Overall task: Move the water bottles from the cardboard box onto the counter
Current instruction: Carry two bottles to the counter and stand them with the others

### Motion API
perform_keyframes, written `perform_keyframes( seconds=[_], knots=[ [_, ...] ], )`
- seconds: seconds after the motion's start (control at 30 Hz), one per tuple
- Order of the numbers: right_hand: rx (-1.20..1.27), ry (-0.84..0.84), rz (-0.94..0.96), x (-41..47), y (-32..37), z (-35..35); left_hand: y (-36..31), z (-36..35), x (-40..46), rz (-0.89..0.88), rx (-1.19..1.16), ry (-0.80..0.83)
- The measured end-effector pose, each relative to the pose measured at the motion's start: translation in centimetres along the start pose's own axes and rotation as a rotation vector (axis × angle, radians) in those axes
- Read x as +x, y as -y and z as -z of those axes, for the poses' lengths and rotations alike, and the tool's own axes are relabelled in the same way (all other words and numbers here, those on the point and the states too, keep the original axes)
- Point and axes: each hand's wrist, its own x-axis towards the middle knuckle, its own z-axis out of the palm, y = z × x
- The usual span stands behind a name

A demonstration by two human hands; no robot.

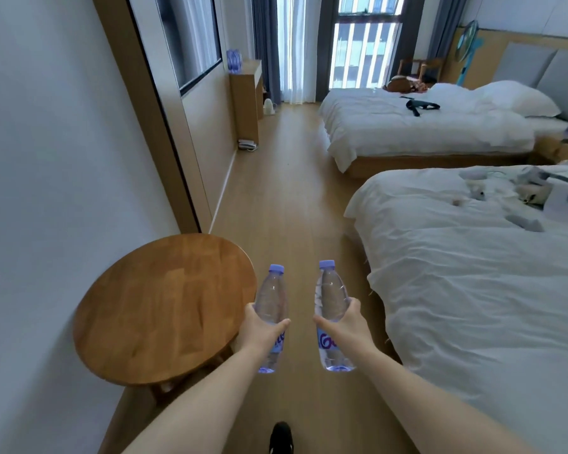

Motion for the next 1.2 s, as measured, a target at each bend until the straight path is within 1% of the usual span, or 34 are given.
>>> perform_keyframes(
  seconds=[0.17,0.3,0.53,0.63,0.8,0.9,1.0,1.1,1.2],
  knots=[
    [0.004,-0.052,-0.033,12.7,4.2,0.1,-6.7,-0.7,12.0,0.024,0.004,-0.012],
    [0.023,-0.070,-0.034,21.2,7.0,1.0,-12.0,-2.1,19.9,0.023,0.052,0.024],
    [0.014,-0.075,-0.038,38.5,9.5,2.8,-19.7,-8.0,34.7,-0.010,-0.038,0.069],
    [0.023,-0.076,-0.009,47.3,11.3,4.1,-23.4,-11.0,42.0,-0.002,-0.070,0.046],
    [-0.018,0.017,0.062,60.9,16.5,7.3,-30.6,-14.8,53.4,0.016,-0.131,-0.015],
    [-0.035,0.038,0.093,68.7,20.1,8.8,-34.6,-15.8,59.8,0.016,-0.153,-0.039],
    [-0.059,0.042,0.114,75.9,22.9,9.2,-37.7,-16.5,66.1,-0.003,-0.177,-0.067],
    [-0.061,0.069,0.117,83.8,25.1,8.7,-39.9,-17.4,73.7,0.019,-0.240,-0.104],
    [-0.088,0.048,0.112,92.0,27.1,7.7,-41.9,-17.9,82.1,0.019,-0.231,-0.113]
  ],
)
